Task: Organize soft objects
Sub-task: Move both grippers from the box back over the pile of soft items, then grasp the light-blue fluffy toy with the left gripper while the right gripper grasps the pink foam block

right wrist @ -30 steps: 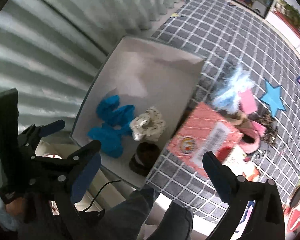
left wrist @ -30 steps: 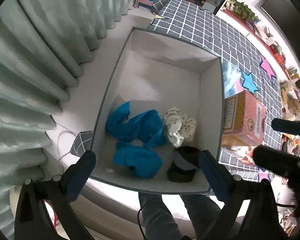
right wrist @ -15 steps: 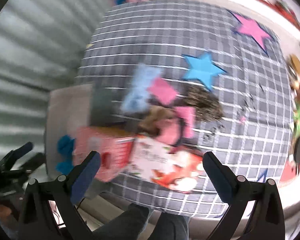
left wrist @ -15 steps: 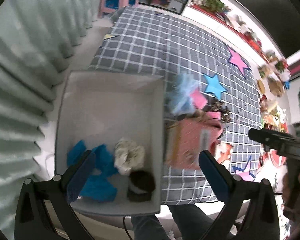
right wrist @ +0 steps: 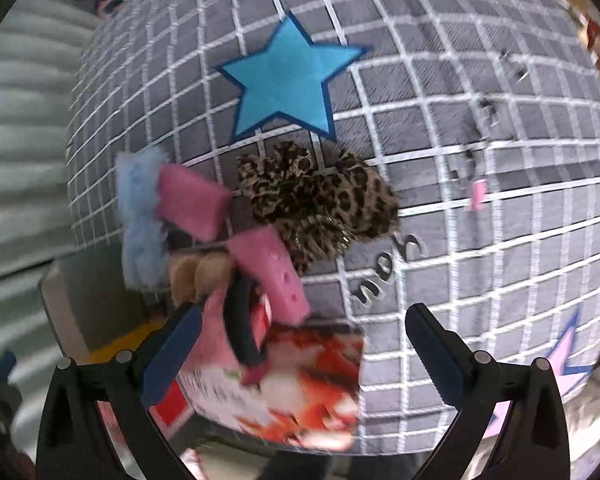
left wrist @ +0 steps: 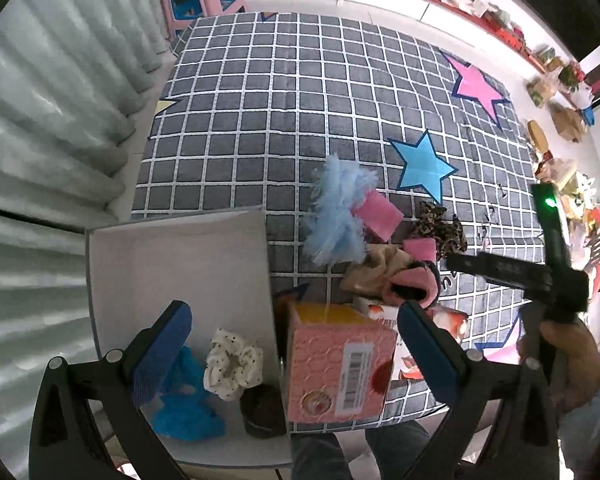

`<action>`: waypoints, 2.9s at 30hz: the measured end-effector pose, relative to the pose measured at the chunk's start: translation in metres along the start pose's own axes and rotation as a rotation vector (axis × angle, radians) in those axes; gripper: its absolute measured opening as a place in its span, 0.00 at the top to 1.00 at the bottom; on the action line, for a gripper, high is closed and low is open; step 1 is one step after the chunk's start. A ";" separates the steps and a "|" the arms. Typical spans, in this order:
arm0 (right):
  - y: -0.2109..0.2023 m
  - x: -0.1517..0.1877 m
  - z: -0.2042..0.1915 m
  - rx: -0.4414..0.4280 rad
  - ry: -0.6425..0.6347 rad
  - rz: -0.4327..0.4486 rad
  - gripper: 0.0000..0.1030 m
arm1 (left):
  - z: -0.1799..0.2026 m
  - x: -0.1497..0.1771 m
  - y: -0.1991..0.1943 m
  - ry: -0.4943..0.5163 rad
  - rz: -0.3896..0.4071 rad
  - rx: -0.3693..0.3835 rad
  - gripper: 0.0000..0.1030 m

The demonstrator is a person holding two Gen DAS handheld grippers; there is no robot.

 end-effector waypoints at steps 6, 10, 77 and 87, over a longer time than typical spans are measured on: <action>0.044 -0.017 -0.032 0.080 -0.090 -0.054 0.00 | 0.010 -0.016 0.021 -0.002 -0.056 -0.034 0.00; 0.059 -0.020 -0.039 0.161 -0.174 -0.044 0.00 | 0.018 -0.030 0.040 0.001 -0.102 -0.039 0.00; 0.031 0.000 0.128 0.189 -0.003 0.058 0.37 | 0.033 -0.064 0.250 0.248 -0.544 -0.306 0.11; -0.013 0.036 0.132 0.095 0.009 0.113 0.56 | 0.042 -0.069 0.223 0.256 -0.427 -0.247 0.75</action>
Point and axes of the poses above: each gripper's, at about its wrist camera, not at the fingertips, and y roughly the way its jaws point, z to its right, x to its underside, the point moved 2 cm from there along y, roughly the way its jaws point, and after that the axes turned 10 degrees about x, right-handed, at the moved point
